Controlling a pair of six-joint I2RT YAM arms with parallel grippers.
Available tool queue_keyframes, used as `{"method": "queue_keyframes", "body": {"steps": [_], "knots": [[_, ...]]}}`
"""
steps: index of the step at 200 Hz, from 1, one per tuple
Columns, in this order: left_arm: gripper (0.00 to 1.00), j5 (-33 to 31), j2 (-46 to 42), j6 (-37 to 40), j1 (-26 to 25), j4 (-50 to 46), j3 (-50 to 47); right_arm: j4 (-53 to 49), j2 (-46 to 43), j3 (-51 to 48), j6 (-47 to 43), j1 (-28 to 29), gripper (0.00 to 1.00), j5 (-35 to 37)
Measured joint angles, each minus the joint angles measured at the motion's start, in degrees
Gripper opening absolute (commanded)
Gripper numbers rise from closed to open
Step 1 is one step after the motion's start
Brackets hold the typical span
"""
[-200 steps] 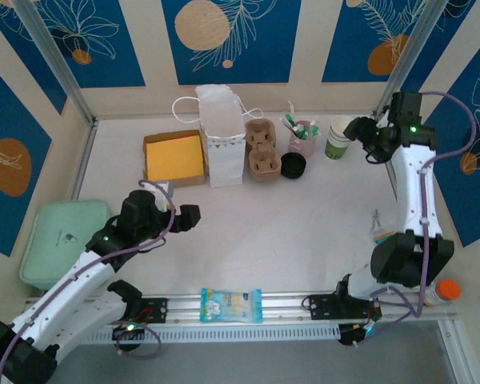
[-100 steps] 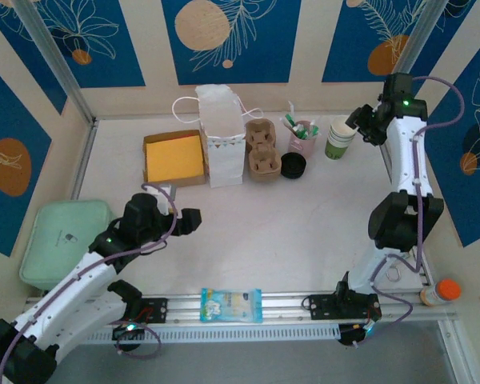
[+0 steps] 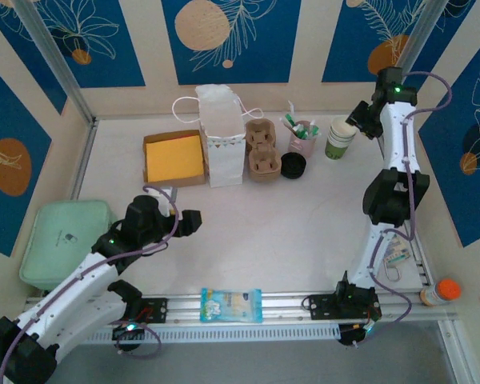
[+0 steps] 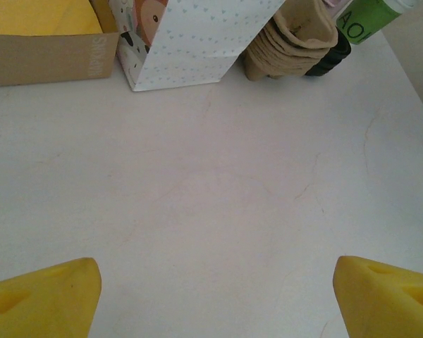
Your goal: Pack the takeout coffee
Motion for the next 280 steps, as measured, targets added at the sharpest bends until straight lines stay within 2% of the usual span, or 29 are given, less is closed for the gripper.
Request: {"method": "queue_keyframes", "body": {"steps": [69,129,165,188,238,280], "knots": [[0.85,-0.02,0.00,0.02,-0.02,0.00,0.00,-2.60,5.53,5.16,-0.39,1.07,0.41,0.22],[0.86,-0.04,-0.02,0.04,-0.11,0.00,0.00,-3.63,7.63,5.62,-0.39,1.33,0.38,1.62],[0.86,-0.09,-0.04,0.07,-0.11,-0.02,0.00,-3.78,7.74,6.71,-0.52,1.33,0.27,2.19],[0.86,-0.31,-0.22,0.07,-0.11,-0.04,0.00,-3.80,7.78,7.74,-0.81,1.33,0.24,2.45],[0.86,-0.79,-1.88,0.09,-0.11,-0.46,0.00,-4.04,8.37,8.39,-0.81,1.33,0.26,2.60],[0.86,-1.36,-2.19,0.33,-0.11,-0.90,0.00,-4.20,8.37,8.39,-0.35,1.33,0.35,3.93]]}}
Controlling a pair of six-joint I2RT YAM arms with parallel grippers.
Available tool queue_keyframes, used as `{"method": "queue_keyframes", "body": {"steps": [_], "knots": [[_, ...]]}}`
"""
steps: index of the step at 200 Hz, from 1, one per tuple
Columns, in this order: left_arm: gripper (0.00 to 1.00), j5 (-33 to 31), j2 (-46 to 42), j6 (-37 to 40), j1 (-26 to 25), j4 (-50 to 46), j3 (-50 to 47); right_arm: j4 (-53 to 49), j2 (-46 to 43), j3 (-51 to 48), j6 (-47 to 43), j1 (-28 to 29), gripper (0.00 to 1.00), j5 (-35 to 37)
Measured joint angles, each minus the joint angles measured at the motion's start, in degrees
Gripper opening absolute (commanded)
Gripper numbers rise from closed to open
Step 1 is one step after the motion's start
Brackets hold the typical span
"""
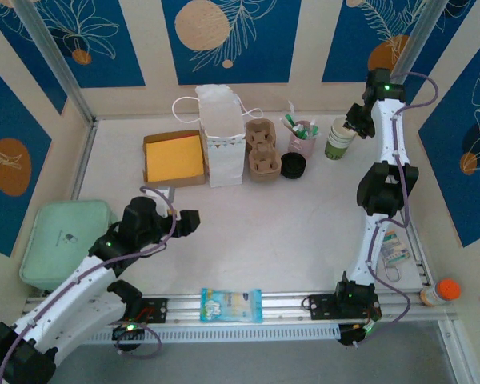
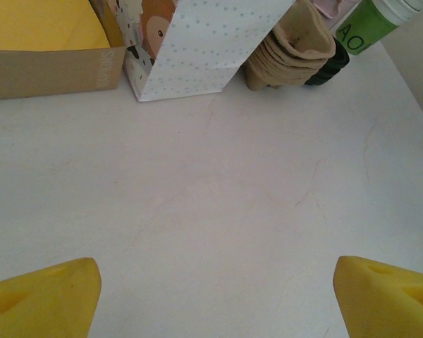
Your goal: Pack the takeout coffee
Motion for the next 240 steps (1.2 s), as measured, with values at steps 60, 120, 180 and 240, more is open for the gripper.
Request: {"method": "queue_keyframes", "body": {"steps": [60,120,180,240], "knots": [[0.86,-0.02,0.00,0.13,0.00,-0.79,0.00,-0.02,0.00,0.00,-0.02,-0.11,0.35,0.37],[0.86,-0.20,0.00,0.15,0.00,-0.85,0.00,-0.11,0.39,0.66,-0.02,-0.11,0.32,0.20],[0.86,-0.44,0.00,0.15,0.00,-1.20,0.00,-0.02,2.27,1.60,-0.02,-0.28,0.30,-0.35],[0.86,-0.55,0.00,0.17,0.00,-1.29,0.00,-0.02,2.69,1.62,0.04,-0.26,0.17,-0.96]]}}
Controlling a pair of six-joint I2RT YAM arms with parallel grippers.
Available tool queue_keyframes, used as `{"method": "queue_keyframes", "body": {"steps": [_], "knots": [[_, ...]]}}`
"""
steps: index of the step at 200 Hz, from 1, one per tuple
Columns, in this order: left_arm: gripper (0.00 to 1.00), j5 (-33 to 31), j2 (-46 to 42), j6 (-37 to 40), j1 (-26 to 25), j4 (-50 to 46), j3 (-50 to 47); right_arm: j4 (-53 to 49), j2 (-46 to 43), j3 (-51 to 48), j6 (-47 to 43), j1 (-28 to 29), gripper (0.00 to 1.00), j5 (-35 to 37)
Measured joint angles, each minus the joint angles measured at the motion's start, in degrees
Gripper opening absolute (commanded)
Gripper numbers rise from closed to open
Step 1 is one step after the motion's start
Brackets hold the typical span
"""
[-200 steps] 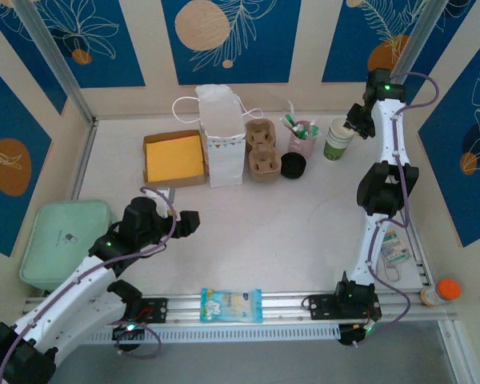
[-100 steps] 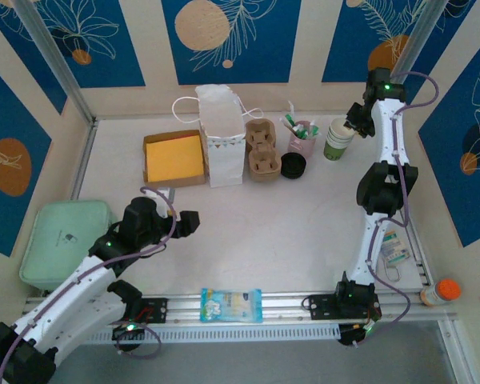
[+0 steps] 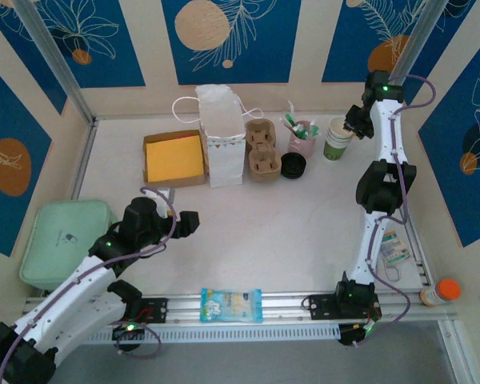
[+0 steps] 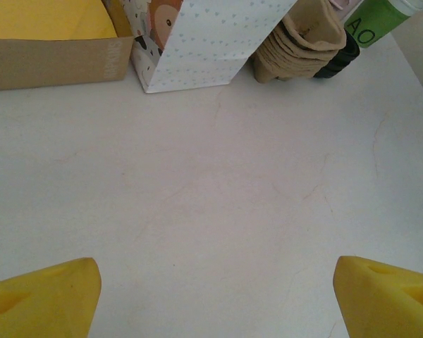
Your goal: Pack the takeout coffee
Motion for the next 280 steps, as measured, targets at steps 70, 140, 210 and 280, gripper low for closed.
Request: {"method": "queue_keyframes", "body": {"steps": [70,140,210,280], "knots": [[0.85,-0.07,-0.22,0.02,0.00,-0.15,0.00,-0.26,0.00,0.31,0.20,-0.11,0.05,-0.22],[0.85,-0.09,-0.70,0.02,0.00,-0.90,0.02,-0.85,0.00,1.73,0.20,-1.66,0.03,-1.03],[0.84,-0.09,-1.40,0.02,0.00,-1.79,1.03,-2.36,-0.13,6.25,0.15,-2.05,0.03,-1.49],[0.84,-0.09,-2.27,0.02,0.00,-3.02,2.45,-2.95,-7.28,7.50,0.13,-1.99,0.02,-1.05]]}}
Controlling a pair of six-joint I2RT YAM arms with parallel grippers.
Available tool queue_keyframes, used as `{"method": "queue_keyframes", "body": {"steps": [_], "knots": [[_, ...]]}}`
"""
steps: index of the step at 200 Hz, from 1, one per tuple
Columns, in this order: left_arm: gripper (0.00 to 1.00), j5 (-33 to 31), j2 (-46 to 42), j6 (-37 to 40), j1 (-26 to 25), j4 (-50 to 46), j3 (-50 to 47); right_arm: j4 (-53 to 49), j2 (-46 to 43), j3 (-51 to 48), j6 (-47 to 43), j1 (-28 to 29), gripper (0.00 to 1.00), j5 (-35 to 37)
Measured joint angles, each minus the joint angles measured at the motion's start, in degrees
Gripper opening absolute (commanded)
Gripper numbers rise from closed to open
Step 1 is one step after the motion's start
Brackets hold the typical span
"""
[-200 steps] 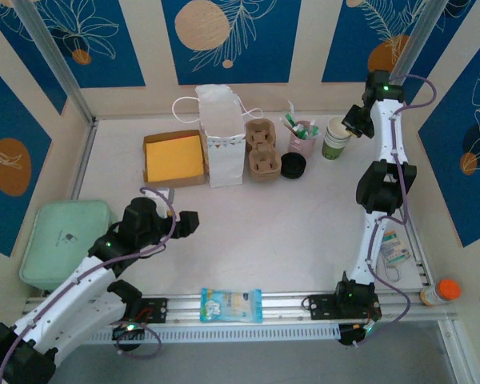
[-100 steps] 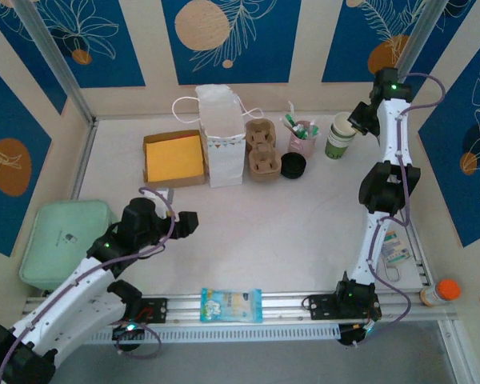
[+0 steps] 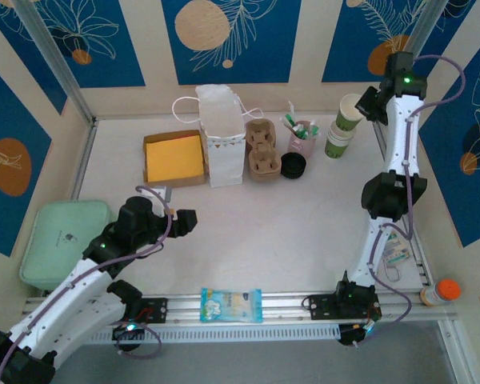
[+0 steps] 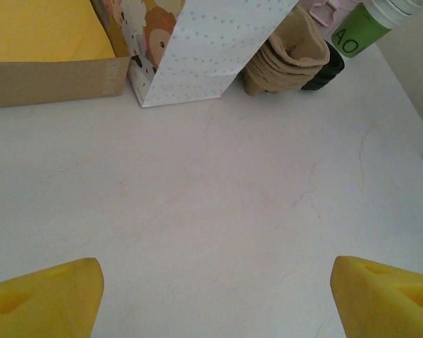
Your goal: Pack the takeout coffee
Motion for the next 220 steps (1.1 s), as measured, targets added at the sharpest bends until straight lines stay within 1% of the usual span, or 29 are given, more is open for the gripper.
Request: {"method": "queue_keyframes", "body": {"steps": [47,88,140,172,220], "knots": [[0.84,0.02,-0.24,-0.04,0.00,0.02,0.00,-0.87,-8.02,-1.40,-0.70,1.64,0.03,0.04],[0.84,0.22,-0.24,-0.04,0.00,0.15,0.00,-0.28,-18.25,-11.13,-2.49,5.79,0.03,0.00],[0.84,0.68,0.09,-0.09,-0.02,1.36,-0.11,1.07,-29.59,-27.17,-5.51,12.13,0.03,0.22],[0.84,1.57,1.22,-0.79,-0.11,3.87,-1.31,2.45,-35.89,-37.97,-7.02,17.88,0.03,-0.02],[0.84,3.30,3.69,-3.13,-0.17,7.45,-3.21,4.90,-41.27,-51.76,-7.28,29.83,0.03,-0.87]]}}
